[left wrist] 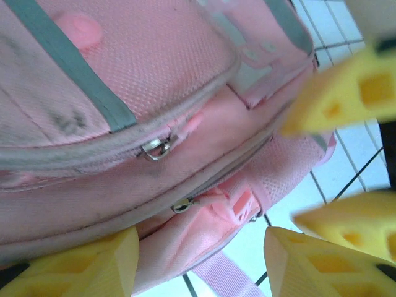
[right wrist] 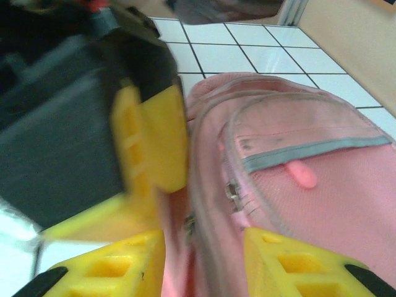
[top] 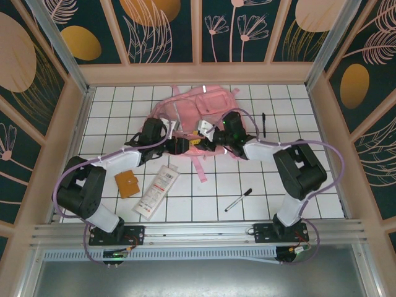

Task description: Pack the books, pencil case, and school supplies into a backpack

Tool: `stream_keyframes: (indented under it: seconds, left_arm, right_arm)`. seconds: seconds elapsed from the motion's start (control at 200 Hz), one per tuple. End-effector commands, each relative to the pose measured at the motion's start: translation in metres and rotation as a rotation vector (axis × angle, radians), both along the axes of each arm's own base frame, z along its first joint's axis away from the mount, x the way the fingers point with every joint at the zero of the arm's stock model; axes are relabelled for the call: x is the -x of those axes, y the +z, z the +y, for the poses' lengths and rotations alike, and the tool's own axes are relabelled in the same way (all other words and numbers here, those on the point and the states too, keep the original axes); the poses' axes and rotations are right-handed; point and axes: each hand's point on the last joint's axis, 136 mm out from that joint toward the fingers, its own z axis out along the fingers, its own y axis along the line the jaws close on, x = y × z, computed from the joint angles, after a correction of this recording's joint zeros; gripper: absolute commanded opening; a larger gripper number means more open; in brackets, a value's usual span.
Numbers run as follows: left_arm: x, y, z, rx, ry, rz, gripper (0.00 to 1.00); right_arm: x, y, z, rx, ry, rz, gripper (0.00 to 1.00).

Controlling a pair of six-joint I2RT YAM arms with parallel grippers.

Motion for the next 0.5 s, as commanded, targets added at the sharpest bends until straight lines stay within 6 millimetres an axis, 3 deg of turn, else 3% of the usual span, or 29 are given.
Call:
stream_keyframes:
  seconds: [0.0, 0.095, 0.115, 0.215, 0.335, 0.495]
  left_arm:
    - [-0.016, 0.021, -0.001, 0.070, 0.069, -0.013, 0.53]
    - [-0.014, 0.017, -0.011, 0.075, 0.084, 0.064, 0.49]
    - [-0.013, 0.018, -0.013, 0.073, 0.088, 0.066, 0.49]
    - [-0.011, 0.029, -0.009, 0.097, 0.158, 0.055, 0.49]
    - [-0.010, 0.034, -0.003, 0.110, 0.205, 0.070, 0.50]
    - [0.001, 0.021, -0.008, 0.108, 0.226, 0.154, 0.47]
  right_arm:
    - [0.006, 0.037, -0.009, -0.088, -0.056, 0.015, 0.37]
    - [0.014, 0.031, -0.018, -0.042, -0.068, 0.002, 0.38]
    - [0.006, 0.026, -0.029, -0.012, -0.090, -0.003, 0.38]
    - [0.004, -0.011, -0.041, 0.202, -0.046, -0.038, 0.38]
    - [-0.008, -0.034, -0.047, 0.350, -0.023, -0.076, 0.39]
    - [-0.039, -0.041, -0.042, 0.394, -0.084, -0.147, 0.40]
